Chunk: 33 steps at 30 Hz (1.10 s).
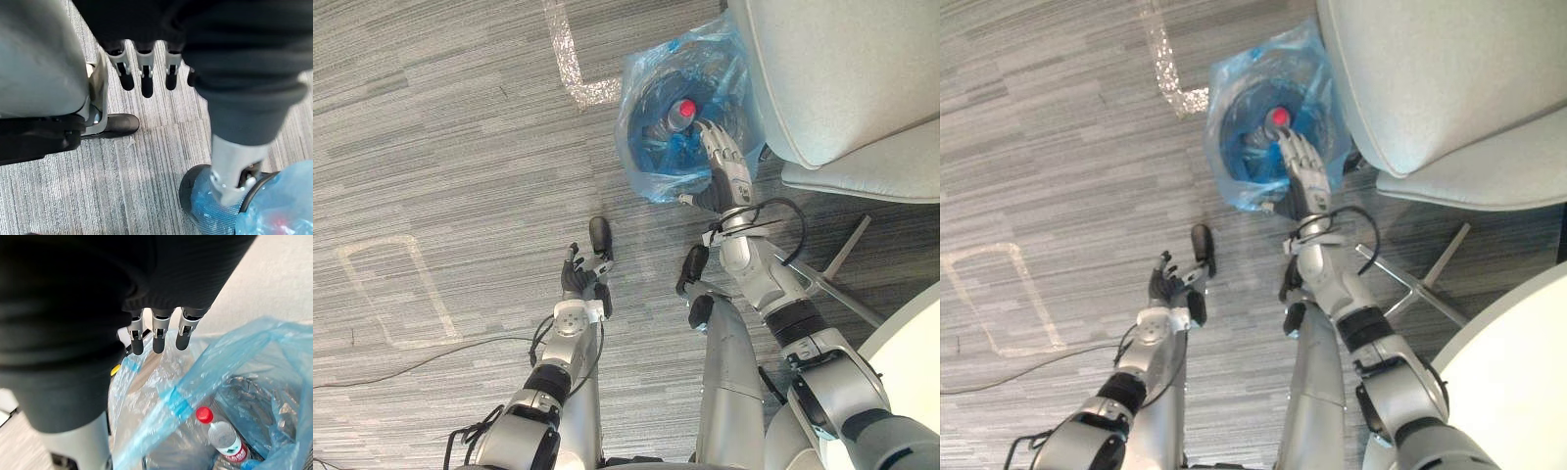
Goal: Gather rubbish on tea table into small bin, then transfer packed bag to large trash can.
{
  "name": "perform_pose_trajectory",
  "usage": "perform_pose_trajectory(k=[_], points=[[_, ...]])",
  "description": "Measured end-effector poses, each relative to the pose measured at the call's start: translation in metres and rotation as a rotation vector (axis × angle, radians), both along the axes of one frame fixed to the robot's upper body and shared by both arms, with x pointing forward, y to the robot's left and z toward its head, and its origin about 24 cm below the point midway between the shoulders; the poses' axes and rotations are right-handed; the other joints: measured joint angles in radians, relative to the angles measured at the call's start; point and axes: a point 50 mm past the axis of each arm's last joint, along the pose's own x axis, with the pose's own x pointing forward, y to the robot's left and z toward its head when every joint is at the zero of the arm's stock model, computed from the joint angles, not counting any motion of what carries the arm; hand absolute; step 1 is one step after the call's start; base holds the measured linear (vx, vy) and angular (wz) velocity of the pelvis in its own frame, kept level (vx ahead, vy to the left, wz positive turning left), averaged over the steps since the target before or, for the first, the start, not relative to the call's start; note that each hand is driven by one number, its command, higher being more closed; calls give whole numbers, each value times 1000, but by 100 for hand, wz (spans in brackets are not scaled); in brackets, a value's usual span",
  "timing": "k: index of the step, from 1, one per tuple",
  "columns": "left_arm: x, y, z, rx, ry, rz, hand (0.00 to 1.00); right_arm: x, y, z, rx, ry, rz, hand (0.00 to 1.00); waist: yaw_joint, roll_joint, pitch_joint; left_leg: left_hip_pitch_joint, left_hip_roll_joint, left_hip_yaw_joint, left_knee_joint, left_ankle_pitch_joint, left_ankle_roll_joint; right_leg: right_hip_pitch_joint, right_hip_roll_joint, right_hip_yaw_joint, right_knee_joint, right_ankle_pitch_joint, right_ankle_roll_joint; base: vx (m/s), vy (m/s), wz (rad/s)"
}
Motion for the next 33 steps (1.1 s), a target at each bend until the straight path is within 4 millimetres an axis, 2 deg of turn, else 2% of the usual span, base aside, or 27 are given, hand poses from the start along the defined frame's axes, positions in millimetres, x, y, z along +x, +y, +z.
perform_pose_trajectory(k=[7,11,15,18,23,24,33], points=[[-1,0,-2,-11,6,2,0,16,1,-20,-129,120,-39,0,1,0,0,0,0,3,-9,0,0,0,1,-1,-10,1,0,0,0,0],[0,0,-1,-30,1,9,0,23,-1,-21,-193,142,-73,0,3,0,0,-6,0,-3,-10,-1,-1,-1,1,-7,-11,1,0,-6,0,1],[3,-2,4,-43,-26,8,0,31,-7,-19,-209,166,-124,0,12,0,0,-30,-1,-12,-7,0,-2,-18,0,-16,-8,0,0,-18,2,4],[4,-3,8,-49,-40,6,0,34,-4,-20,-200,185,-138,0,18,0,0,-44,-3,-14,-2,1,-1,-32,-2,-17,-1,-1,0,-9,0,2],[5,-6,11,-59,-54,3,0,35,-1,-36,-213,254,-172,0,24,0,0,-56,-14,-31,8,1,-2,-37,-11,-29,20,-15,-2,-27,-5,11],[5,-6,13,-62,-62,3,0,35,2,-41,-208,273,-175,100,25,0,0,-66,-17,-37,9,0,-3,-46,-15,-33,28,-20,-4,-44,-4,11],[9,-5,23,-130,-111,38,0,38,-1,-42,-204,294,-219,100,32,1,0,-114,-48,-93,34,18,-13,-78,-44,-69,105,-62,-9,-38,-9,21]])
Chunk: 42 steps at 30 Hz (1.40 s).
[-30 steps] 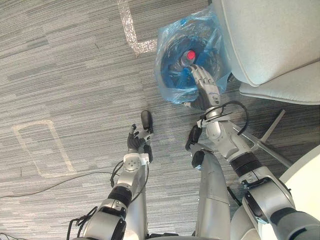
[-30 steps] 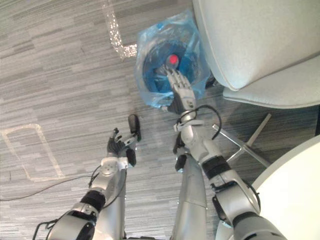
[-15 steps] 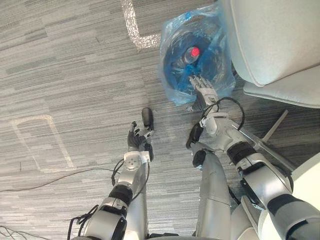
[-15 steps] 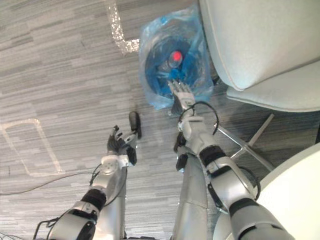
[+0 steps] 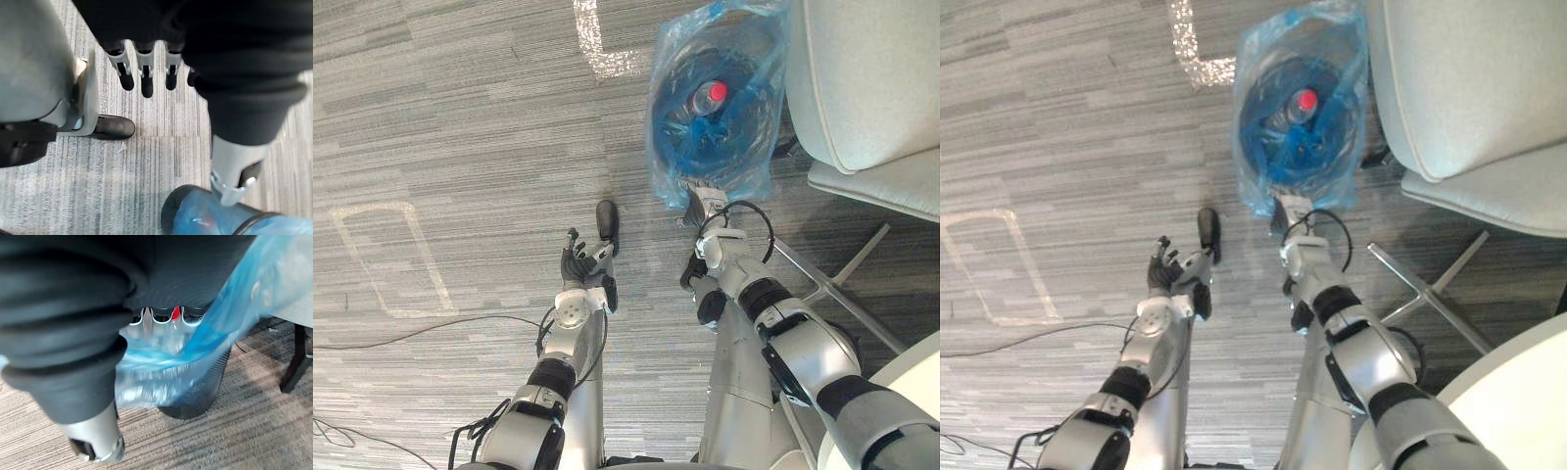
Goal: Gather rubbish on tea table into small bin, then transfer packed bag to large trash can.
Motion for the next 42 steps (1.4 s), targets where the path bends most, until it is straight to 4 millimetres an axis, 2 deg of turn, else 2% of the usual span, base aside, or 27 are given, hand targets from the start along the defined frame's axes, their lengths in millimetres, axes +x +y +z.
perform_pose_trajectory(k=[4,10,12,17,21,22,26,30,31,34,35,38,39,40,42], points=[[0,0,0,-2,0,0,0,1,3,7,8,-25,7,100,0,0,0,0,0,-4,2,-3,-5,-1,-1,-1,10,-3,-2,-45,-7,4],[-1,-1,-2,2,17,-5,0,-4,6,1,48,-23,29,100,2,0,0,19,3,-7,13,5,-3,23,3,-3,11,-2,-2,-37,-4,0],[-7,1,-14,7,68,-2,0,-10,12,-9,53,-7,57,100,2,0,0,77,5,-8,6,4,-3,84,6,-5,-4,-2,-2,-38,-8,-1],[-20,7,-30,17,130,8,0,-23,25,-18,93,-16,118,100,1,-1,0,183,13,-1,-36,-13,-9,194,14,-16,-52,1,-7,-34,-7,0],[-30,13,-45,36,188,1,0,-38,29,-37,156,31,133,100,-3,-1,0,291,21,8,-83,13,-9,311,25,-34,-109,13,-5,16,-10,6],[-35,16,-51,54,216,0,0,-46,30,-45,173,47,143,100,-3,-3,-1,354,21,11,-99,14,-9,377,28,-39,-133,13,-5,56,-14,3],[-46,21,-62,83,259,-2,0,-60,38,-52,203,56,185,100,-8,-8,-4,481,21,21,-152,13,-12,499,36,-44,-191,16,-2,52,-28,0],[-66,22,-83,116,359,-32,0,-82,54,-78,243,155,228,100,-13,-47,-37,617,23,31,-220,14,-20,629,51,-47,-261,22,4,52,-43,-2],[-68,21,-85,119,367,-39,0,-84,55,-80,246,164,232,100,-14,-51,-41,628,23,31,-224,13,-21,642,53,-48,-269,22,4,59,-34,0],[-83,16,-99,157,428,-96,0,-100,68,-93,293,224,273,100,-22,-83,-86,724,24,37,-275,16,-26,744,69,-51,-343,37,12,118,-26,-4],[-93,16,-108,196,472,-135,0,-107,74,-99,301,256,293,100,-29,-94,-123,768,24,38,-315,22,-32,791,80,-50,-398,54,16,107,6,-8],[-105,18,-120,238,532,-166,0,-114,79,-106,301,292,326,100,-32,-95,-168,826,24,52,-371,37,-34,849,97,-39,-476,86,24,133,19,-22],[-122,31,-131,296,599,-187,0,-127,85,-113,306,351,389,100,-50,-91,-206,955,18,79,-497,81,-36,957,119,-13,-600,143,35,175,26,-45],[-128,36,-133,333,613,-207,0,-133,87,-113,344,366,412,100,-58,-90,-221,1000,15,85,-543,97,-37,992,126,-7,-633,156,36,110,32,-41],[-130,37,-134,366,616,-230,0,-137,88,-112,359,362,436,100,-60,-86,-237,1022,9,86,-577,115,-38,1000,130,-2,-643,163,36,-24,19,-9]])
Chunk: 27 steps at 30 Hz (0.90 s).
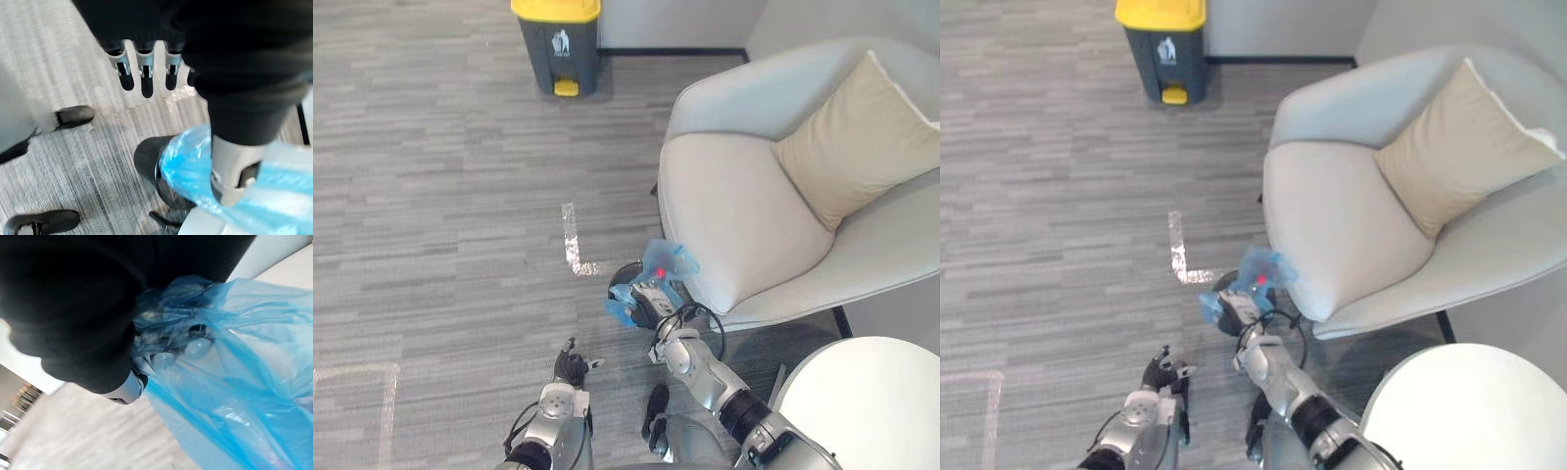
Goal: Gather rubbish on tea table into small bin, then transfer packed bag to large trash can.
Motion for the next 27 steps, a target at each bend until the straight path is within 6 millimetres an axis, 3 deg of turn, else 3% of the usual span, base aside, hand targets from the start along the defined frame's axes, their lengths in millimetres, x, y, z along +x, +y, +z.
perform_pose_trajectory(k=[4,8,14,20,27], points=[[-1,-9,7,16,-42,-103,0,-8,-4,1,-20,1,52,100,1,7,-12,98,-3,11,-98,44,1,62,10,16,-45,22,3,-46,29,-9],[3,-18,26,16,-154,-205,0,-16,-9,26,53,-87,123,100,-4,21,-51,130,-7,31,-98,28,-6,90,11,45,-90,37,16,-32,46,-19],[17,-35,61,21,-358,-345,0,-22,-17,41,91,-118,189,100,-9,44,-88,134,-3,31,-104,24,-4,97,15,67,-116,60,21,-10,20,-8],[16,-45,76,109,-448,-488,0,-22,-15,55,136,-148,230,100,-11,42,-100,160,-2,51,-104,25,-1,130,23,92,-156,91,11,41,2,-13],[24,-50,110,201,-648,-572,0,-20,-15,61,118,-158,277,100,-18,43,-103,168,-2,53,-104,25,-1,144,30,96,-173,105,7,11,1,-2]])
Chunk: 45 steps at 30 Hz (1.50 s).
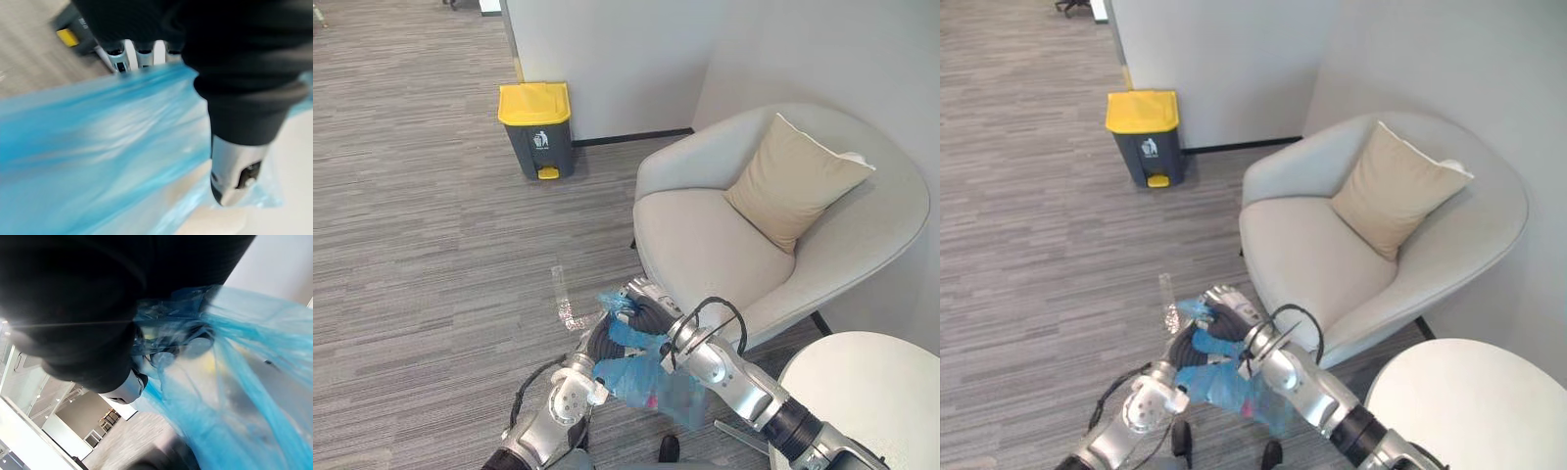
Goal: Gather rubbish on tea table into small bin, then transfer packed bag to large trash can.
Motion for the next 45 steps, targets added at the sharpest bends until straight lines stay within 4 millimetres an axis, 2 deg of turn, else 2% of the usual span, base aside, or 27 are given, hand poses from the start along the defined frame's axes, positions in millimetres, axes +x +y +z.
perform_pose_trajectory(k=[7,14,21,32,41,45], points=[[-1,3,7,-5,-33,12,0,5,1,7,-6,-27,10,100,0,-2,-7,9,5,0,0,-1,-1,7,2,3,0,0,-1,0,0,0],[-4,16,5,-3,-22,66,0,10,-4,11,1,-44,-17,100,0,-3,-17,15,9,0,0,-1,-1,14,3,3,0,1,-2,0,0,0],[-2,27,7,2,-30,115,0,12,1,25,20,-93,5,100,1,-2,-17,25,12,4,0,-8,-11,20,6,10,1,1,-2,4,0,-1],[-3,42,5,4,-24,186,0,19,-8,31,31,-113,-41,100,2,-3,-18,29,13,21,0,-9,-13,15,10,26,0,3,-4,11,0,-4],[-1,47,7,-14,-33,229,0,22,-10,35,70,-109,-61,100,5,-3,-18,35,10,22,0,-6,-7,19,13,25,2,0,-4,0,0,0],[1,40,14,-50,-58,230,0,19,-6,41,113,-100,-34,100,10,-1,-20,36,8,21,0,-5,-7,19,10,24,3,-3,1,0,0,0]])
